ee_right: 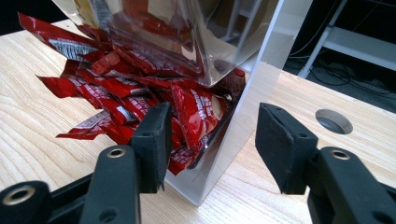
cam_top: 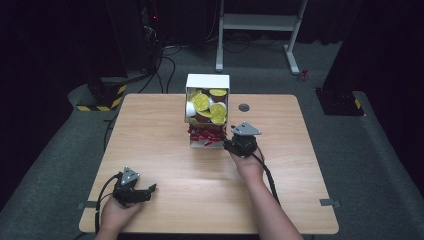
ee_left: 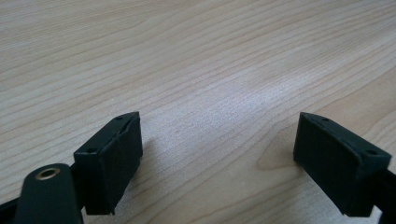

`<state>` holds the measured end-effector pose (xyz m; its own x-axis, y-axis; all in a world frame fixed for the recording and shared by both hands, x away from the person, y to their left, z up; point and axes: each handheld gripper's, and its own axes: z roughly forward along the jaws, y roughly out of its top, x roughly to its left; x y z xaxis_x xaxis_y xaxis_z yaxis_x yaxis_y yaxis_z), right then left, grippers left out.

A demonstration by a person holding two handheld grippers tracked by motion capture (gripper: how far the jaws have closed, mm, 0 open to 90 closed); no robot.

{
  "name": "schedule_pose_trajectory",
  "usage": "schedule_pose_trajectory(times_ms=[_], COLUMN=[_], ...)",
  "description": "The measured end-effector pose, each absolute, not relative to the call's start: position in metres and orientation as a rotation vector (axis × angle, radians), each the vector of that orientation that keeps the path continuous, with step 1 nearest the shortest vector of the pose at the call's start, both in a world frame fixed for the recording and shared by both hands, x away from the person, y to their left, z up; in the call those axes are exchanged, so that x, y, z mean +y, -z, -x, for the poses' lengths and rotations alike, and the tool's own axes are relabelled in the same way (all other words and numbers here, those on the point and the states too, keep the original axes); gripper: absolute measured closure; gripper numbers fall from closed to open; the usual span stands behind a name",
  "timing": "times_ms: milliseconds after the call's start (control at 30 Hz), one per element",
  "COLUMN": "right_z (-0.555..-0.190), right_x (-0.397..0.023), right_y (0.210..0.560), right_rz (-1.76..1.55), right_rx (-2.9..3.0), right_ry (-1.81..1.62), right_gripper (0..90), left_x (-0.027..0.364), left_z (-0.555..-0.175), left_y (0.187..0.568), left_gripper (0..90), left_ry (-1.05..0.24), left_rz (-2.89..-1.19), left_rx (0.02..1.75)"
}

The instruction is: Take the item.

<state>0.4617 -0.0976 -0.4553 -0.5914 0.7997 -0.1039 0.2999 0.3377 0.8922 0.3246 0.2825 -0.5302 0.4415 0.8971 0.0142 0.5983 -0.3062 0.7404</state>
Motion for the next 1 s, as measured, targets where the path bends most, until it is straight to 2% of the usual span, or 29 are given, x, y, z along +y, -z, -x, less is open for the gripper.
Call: schedule_pose_trajectory(times_ms=[300, 367, 633, 1000], right_z=[-0.4639, -0.4632, -0.4636, -0.4628], right_x=[-0.0947, -0.0928, -0.089, -0.0899], right_y=[0.4588, 0.4596, 0.4616, 0.4612], right_rz=[-0.953, -0.939, -0.923, -0.916], right_rx=[2.061, 2.05, 2.066, 2.063], right_ry=[-1.213, -1.209, -1.225, -1.228], right_gripper=[58.1, 64.1, 75.0, 82.1], left_x=[0.2827, 0.2828, 0.2827, 0.2827], left_z=[-0.3246, -0.3246, -0.3246, -0.3246], left_y=[0.5302, 0.53, 0.5301, 0.5301], left_gripper=[16.3, 16.3, 16.4, 16.5], left_ry=[-0.574, -0.573, -0.574, -0.575], left_rz=[-2.021, -2.023, -2.02, -2.019], left_rx=[1.255, 1.256, 1.258, 1.258])
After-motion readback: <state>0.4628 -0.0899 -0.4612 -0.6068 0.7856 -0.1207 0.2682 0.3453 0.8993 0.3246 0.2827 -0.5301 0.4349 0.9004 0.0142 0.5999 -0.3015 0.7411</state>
